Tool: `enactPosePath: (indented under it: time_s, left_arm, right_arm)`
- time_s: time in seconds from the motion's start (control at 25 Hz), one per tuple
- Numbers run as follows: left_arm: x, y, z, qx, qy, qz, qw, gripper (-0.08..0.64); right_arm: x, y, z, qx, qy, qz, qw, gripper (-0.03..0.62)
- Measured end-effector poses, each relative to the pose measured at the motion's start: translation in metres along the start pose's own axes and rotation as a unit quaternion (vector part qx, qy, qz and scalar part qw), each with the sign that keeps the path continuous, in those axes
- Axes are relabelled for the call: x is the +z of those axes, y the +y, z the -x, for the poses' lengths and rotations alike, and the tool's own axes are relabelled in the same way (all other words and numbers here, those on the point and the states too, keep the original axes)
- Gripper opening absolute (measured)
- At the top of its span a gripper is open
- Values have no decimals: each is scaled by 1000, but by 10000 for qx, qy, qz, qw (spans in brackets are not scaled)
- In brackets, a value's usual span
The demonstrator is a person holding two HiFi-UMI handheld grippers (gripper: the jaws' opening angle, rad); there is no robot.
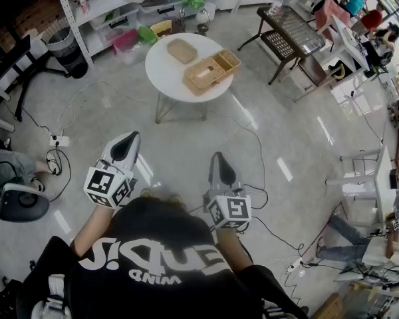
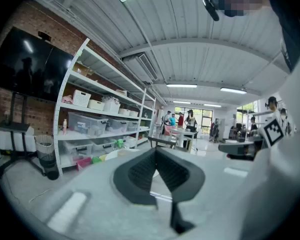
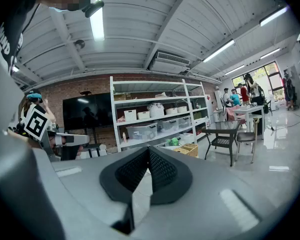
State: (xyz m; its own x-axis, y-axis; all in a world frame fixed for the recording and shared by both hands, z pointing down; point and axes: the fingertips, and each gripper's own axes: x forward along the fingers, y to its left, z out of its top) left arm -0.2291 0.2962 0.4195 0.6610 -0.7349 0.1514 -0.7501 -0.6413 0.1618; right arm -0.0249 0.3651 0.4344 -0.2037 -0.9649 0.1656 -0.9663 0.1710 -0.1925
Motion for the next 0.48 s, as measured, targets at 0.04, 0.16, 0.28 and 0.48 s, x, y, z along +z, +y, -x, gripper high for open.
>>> enactPosePath:
  time_s: [0.04,0.16,0.28,0.48]
  left_arm:
    - [1,-1,-1,9,-12,-18,10000,0]
    - [2,-8,-5,23,-21,-67,10000,2]
    - [-3,-17,-9,69,14,-90,9999,2]
    - [-8,-23,-8,347,-64,59,9994,2]
  right_arm:
    - [1,-1,0,41,-38,-29,10000,-2]
    - [3,-7,3,120,-140,-102,9998,-2]
    - [0,-20,9,115,-146,-155,9997,-2]
    - [-13,-39,19,145,-53,-319,9994,-2]
